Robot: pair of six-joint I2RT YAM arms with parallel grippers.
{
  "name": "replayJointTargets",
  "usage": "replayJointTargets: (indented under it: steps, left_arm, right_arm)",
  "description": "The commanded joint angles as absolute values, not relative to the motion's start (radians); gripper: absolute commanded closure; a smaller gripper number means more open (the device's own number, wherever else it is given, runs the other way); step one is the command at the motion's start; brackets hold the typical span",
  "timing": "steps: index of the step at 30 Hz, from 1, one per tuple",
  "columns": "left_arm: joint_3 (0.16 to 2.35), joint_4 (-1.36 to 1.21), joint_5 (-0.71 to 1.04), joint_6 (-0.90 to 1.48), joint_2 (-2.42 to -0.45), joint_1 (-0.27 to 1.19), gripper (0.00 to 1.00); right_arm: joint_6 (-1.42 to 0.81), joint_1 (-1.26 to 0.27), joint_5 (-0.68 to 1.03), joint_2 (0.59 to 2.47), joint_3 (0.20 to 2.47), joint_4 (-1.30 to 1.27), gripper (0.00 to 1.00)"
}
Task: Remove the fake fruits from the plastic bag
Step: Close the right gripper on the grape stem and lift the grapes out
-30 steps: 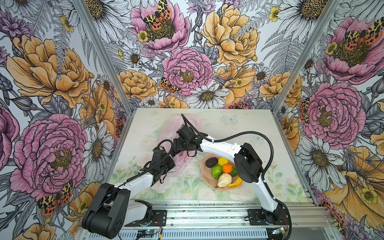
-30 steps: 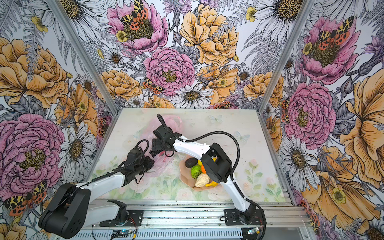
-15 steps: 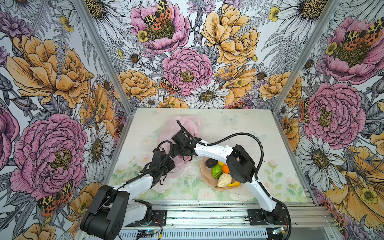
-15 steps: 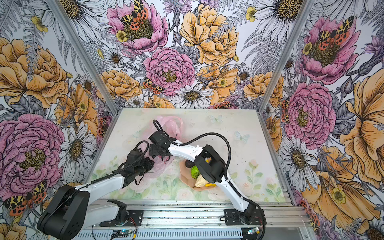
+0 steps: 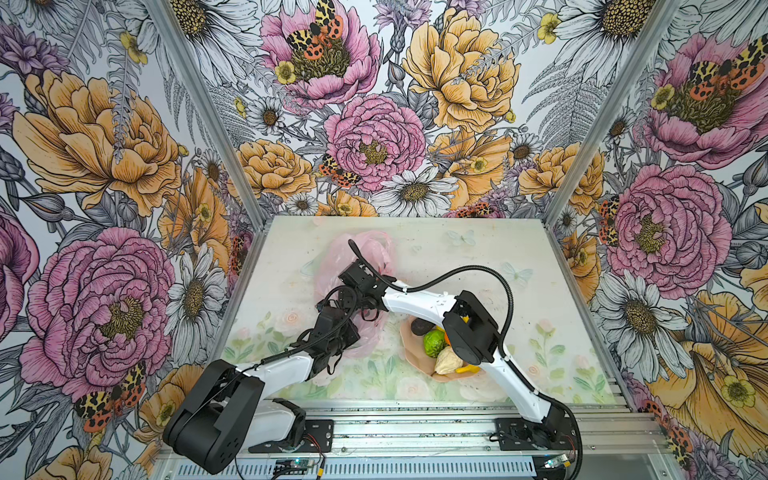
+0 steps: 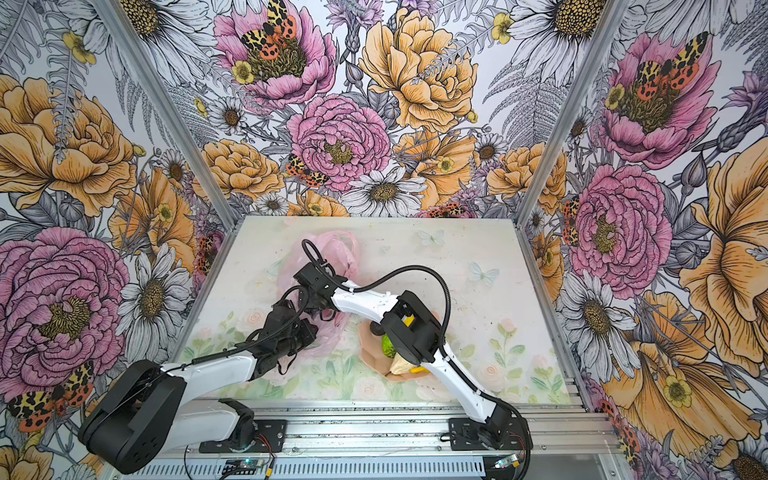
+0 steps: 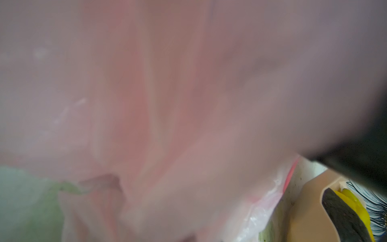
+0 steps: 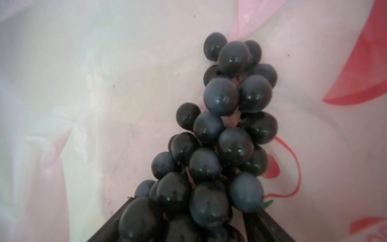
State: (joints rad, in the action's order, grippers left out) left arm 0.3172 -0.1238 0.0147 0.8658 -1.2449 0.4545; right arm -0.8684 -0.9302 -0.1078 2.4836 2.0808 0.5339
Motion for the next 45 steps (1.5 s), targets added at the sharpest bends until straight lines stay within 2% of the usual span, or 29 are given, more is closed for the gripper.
replayJointTargets:
  steps: [1,8,11,24,45]
  left_arm:
    - [0.304,-0.139,-0.022,0.873,-1.21,0.468,0.88]
    - [0.312,-0.116,-0.034,0.868,-1.233,0.458,0.87]
    - [0.317,-0.116,-0.028,0.87,-1.257,0.45,0.87]
    - [0.326,-0.096,-0.009,0.852,-1.261,0.391,0.87]
    - [0.41,-0.101,0.009,0.816,-1.342,0.299,0.87]
  right_arm:
    - [-0.846,-0.931,-0.13,2.549,2.108,0.581,0.28]
    - [-0.822,-0.905,-0.123,2.497,2.123,0.577,0.47]
    - [-0.799,-0.903,-0.13,2.46,2.126,0.571,0.52]
    - [-0.762,-0.903,-0.098,2.37,2.104,0.551,0.67]
    - [-0.64,-0.913,-0.061,2.125,1.893,0.545,0.68]
